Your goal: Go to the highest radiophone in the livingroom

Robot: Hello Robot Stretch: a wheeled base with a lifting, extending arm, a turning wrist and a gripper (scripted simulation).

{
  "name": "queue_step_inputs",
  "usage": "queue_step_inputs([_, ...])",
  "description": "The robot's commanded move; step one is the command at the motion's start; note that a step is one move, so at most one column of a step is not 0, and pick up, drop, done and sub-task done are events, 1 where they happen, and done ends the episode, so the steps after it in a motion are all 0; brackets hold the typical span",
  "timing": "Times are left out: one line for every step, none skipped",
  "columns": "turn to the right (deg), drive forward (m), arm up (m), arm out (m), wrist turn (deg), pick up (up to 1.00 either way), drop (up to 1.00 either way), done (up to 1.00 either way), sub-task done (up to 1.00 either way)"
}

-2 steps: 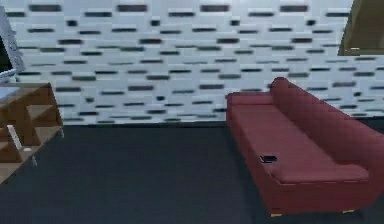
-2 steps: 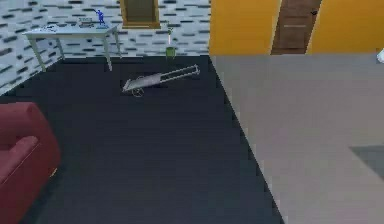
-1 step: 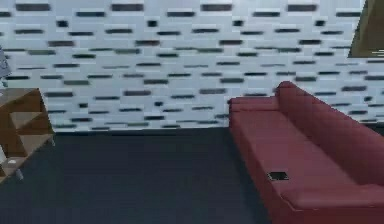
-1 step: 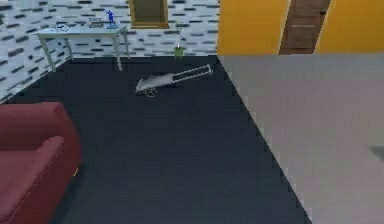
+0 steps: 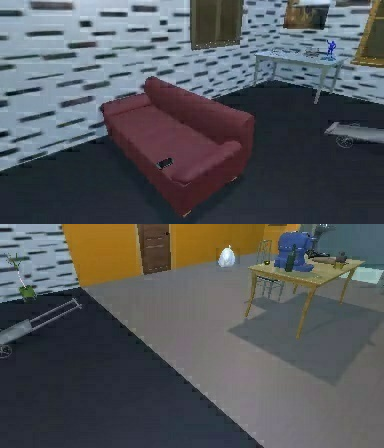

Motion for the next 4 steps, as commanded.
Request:
queue_step_inputs([0.0, 0.45, 0.0, 0.0, 0.0, 0.0, 0.0, 0.0, 0.0])
queue_step_inputs([45.0, 0.0, 0.0, 0.0, 0.0, 0.0, 0.0, 0.0, 0.0])
queue_step_inputs([33.0, 0.0, 0.0, 0.0, 0.0, 0.0, 0.0, 0.0, 0.0])
queue_step_inputs([0.0, 0.15, 0.0, 0.0, 0.0, 0.0, 0.0, 0.0, 0.0])
